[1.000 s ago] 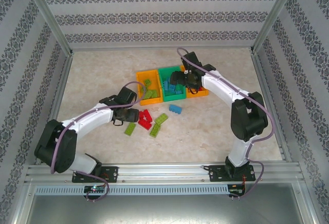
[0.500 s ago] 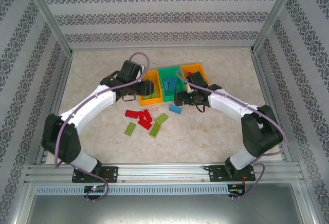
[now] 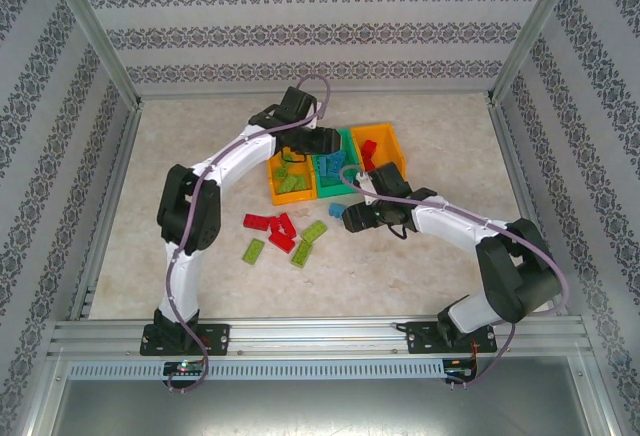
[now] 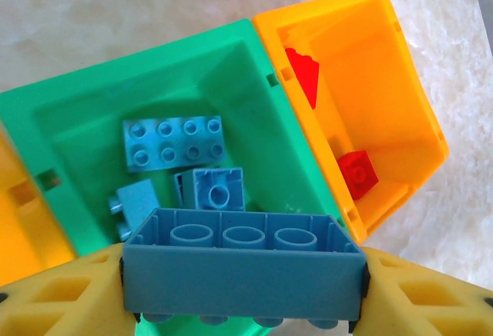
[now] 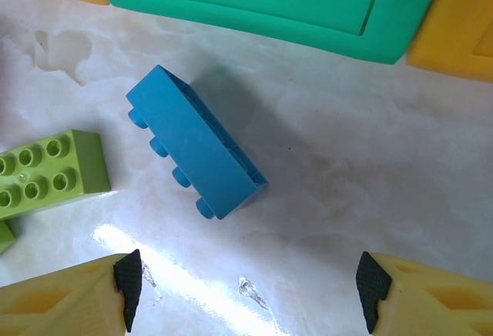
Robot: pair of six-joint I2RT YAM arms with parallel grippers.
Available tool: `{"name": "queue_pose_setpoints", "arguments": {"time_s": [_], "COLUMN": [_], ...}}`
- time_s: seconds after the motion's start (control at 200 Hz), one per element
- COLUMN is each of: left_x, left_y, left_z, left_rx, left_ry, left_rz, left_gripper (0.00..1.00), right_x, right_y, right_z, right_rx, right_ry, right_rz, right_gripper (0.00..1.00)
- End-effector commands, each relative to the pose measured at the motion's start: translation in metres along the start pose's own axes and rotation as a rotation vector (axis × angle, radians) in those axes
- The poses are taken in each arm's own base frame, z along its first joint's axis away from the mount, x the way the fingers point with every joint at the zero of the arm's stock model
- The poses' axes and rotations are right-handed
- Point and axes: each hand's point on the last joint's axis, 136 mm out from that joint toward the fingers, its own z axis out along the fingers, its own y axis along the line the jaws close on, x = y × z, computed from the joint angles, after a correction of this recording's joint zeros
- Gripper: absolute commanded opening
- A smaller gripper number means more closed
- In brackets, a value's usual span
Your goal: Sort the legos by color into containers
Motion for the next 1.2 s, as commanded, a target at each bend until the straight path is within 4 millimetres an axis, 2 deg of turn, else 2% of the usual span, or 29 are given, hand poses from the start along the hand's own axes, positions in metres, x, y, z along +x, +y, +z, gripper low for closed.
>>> {"name": "queue_pose_setpoints", "arguments": {"time_s": [0.0, 0.185, 0.285, 0.47, 0.614, 0.714, 0.854, 0.974, 1.094, 1.194], "left_x": [-0.007, -0.009, -0.01, -0.015, -0.014, -0.012, -0.008, -0.004, 0.003, 0.011], "left_y": [-0.016, -0.022, -0.022, -0.033, -0.029, -0.019, 0.003, 0.017, 0.032, 0.042], "left_z": [0.0, 0.004, -0.002, -0.024, -0.042, -0.055, -0.071, -0.086, -0.099, -0.109], "left_rx": [0.041, 0.07, 0.057, 0.103, 0.121, 0.116, 0.088, 0.067, 0.033, 0.015], "left_ry": [0.013, 0.027, 0.021, -0.025, -0.049, -0.073, -0.099, -0.121, -0.136, -0.145], "left_rz": [-0.04, -0.069, -0.078, -0.116, -0.175, -0.213, -0.265, -0.293, -0.311, -0.325], "left_gripper": [0.62, 0.8, 1.0, 0.99, 1.0, 0.99, 1.0, 0.99, 0.99, 1.0], "right_x": [-0.009, -0.019, -0.027, -0.034, -0.029, -0.026, -0.017, -0.01, -0.008, -0.01], "right_y": [0.013, 0.029, 0.037, 0.042, 0.041, 0.034, 0.039, 0.032, 0.027, 0.027], "right_z": [-0.003, 0.002, 0.005, 0.017, 0.028, 0.034, 0.038, 0.045, 0.052, 0.054], "right_rx": [-0.046, -0.091, -0.101, -0.091, -0.082, -0.053, -0.09, -0.047, -0.03, -0.017], "right_ry": [-0.046, -0.046, -0.031, 0.042, 0.155, 0.197, 0.247, 0.289, 0.323, 0.326], "right_rz": [-0.064, -0.16, -0.225, -0.308, -0.363, -0.388, -0.411, -0.439, -0.442, -0.452], "right_gripper": [0.77, 0.83, 0.84, 0.84, 0.81, 0.8, 0.78, 0.75, 0.66, 0.52]}}
